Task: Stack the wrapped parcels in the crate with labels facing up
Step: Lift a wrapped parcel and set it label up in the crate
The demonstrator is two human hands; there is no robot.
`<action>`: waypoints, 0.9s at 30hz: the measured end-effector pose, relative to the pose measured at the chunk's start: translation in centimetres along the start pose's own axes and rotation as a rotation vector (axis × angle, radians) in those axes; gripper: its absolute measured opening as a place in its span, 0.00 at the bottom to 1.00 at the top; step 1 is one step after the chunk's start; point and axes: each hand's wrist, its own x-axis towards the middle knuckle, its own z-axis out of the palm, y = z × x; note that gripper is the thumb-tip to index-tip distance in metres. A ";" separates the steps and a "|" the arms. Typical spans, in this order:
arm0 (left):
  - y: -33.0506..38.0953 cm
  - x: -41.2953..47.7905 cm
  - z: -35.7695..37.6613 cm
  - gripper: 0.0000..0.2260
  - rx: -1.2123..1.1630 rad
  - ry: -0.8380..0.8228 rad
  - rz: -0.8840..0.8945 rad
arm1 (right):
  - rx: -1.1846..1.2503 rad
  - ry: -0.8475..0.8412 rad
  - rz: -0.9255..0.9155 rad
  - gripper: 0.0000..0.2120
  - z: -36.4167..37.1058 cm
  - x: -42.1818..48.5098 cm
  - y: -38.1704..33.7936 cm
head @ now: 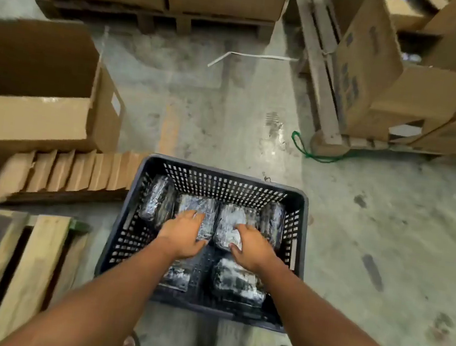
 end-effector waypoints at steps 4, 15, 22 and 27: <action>-2.8 7.8 5.5 0.36 0.058 -0.015 0.051 | -0.040 -0.002 0.009 0.37 4.7 7.3 3.0; -6.7 15.0 15.3 0.43 0.128 -0.089 0.139 | -0.240 -0.089 -0.016 0.65 11.9 13.9 7.5; -6.6 15.4 15.4 0.43 0.091 -0.087 0.137 | -0.332 0.043 0.021 0.60 14.3 15.1 7.9; -6.4 14.9 15.2 0.43 0.055 -0.077 0.135 | -0.345 0.143 -0.008 0.58 15.3 14.8 8.2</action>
